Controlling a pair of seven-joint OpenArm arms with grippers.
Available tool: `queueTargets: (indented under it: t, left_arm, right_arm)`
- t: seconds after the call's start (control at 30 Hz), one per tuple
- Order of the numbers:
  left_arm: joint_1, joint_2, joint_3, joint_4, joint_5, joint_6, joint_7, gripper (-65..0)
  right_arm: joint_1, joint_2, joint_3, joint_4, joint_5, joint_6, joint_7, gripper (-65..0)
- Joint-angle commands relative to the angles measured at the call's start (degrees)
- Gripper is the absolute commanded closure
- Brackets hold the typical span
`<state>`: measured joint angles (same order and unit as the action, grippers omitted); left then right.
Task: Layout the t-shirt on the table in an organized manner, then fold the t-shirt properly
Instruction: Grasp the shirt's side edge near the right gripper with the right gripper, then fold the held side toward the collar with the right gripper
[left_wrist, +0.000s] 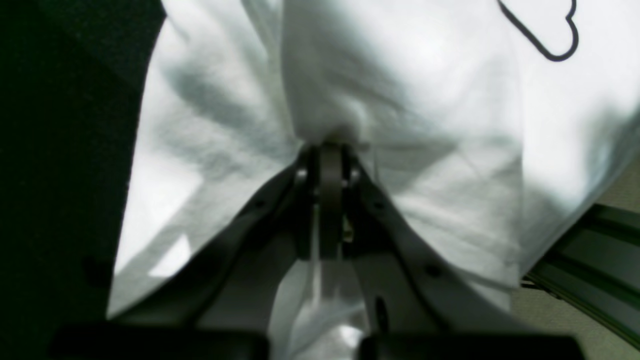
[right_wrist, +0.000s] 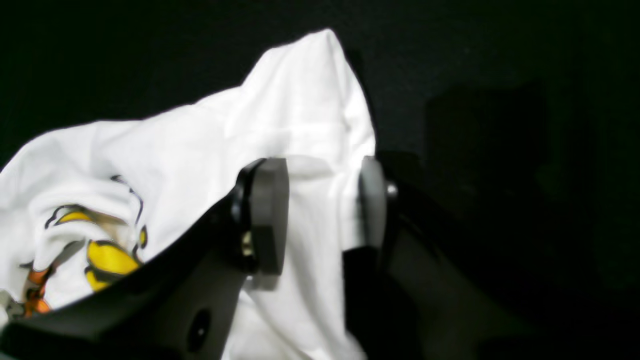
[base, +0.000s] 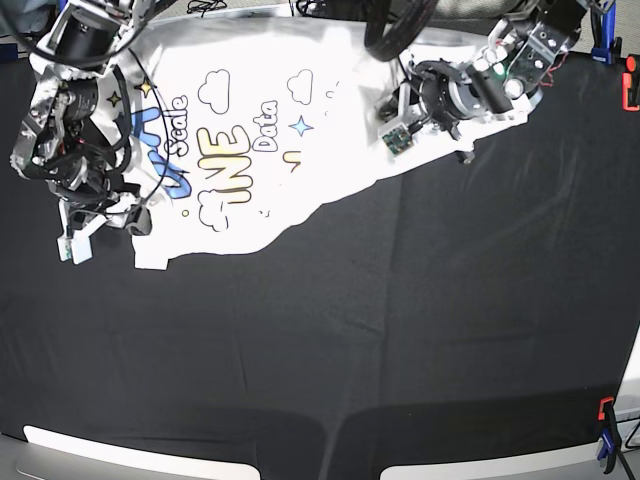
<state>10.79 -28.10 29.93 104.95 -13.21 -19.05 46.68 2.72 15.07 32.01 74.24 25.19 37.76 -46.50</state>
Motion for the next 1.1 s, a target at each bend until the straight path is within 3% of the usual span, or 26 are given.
queueTargets:
  t: [0.0, 0.07, 0.23, 0.5, 0.67, 0.97, 1.07]
  left_arm:
    - [-0.35, -0.17, -0.24, 1.03, -0.35, 0.2, -0.92, 0.0]
    - [-0.35, -0.17, -0.24, 1.03, -0.35, 0.2, -0.94, 0.0]
    - [-0.35, -0.17, -0.24, 1.03, -0.33, 0.17, -0.92, 0.0]
    - [-0.35, -0.17, -0.24, 1.03, -0.33, 0.17, -0.92, 0.0]
    - [-0.37, -0.17, -0.24, 1.03, -0.31, 0.17, -0.94, 0.0]
    - [-0.35, -0.17, -0.24, 1.03, -0.33, 0.17, -0.94, 0.0]
    - [-0.35, -0.17, -0.24, 1.03, -0.33, 0.17, -0.92, 0.0]
  right_arm:
    - [0.9, 0.96, 0.17, 0.94, 0.94, 0.87, 0.35, -13.2]
    - [0.9, 0.98, 0.17, 0.96, 0.94, 0.87, -0.13, 0.0]
    - [0.57, 0.98, 0.17, 3.21, 2.29, 2.24, -6.47, 0.0]
    - [-6.49, 0.96, 0.17, 22.4, 21.07, 2.24, -18.12, 0.0]
    - [-12.96, 0.96, 0.15, 33.24, 30.56, 2.24, -18.16, 0.0]
    - [-25.53, 0.98, 0.15, 45.75, 33.73, 2.24, -18.36, 0.0]
    - [-29.29, 0.98, 0.0, 47.56, 34.03, 2.24, -24.48, 0.0]
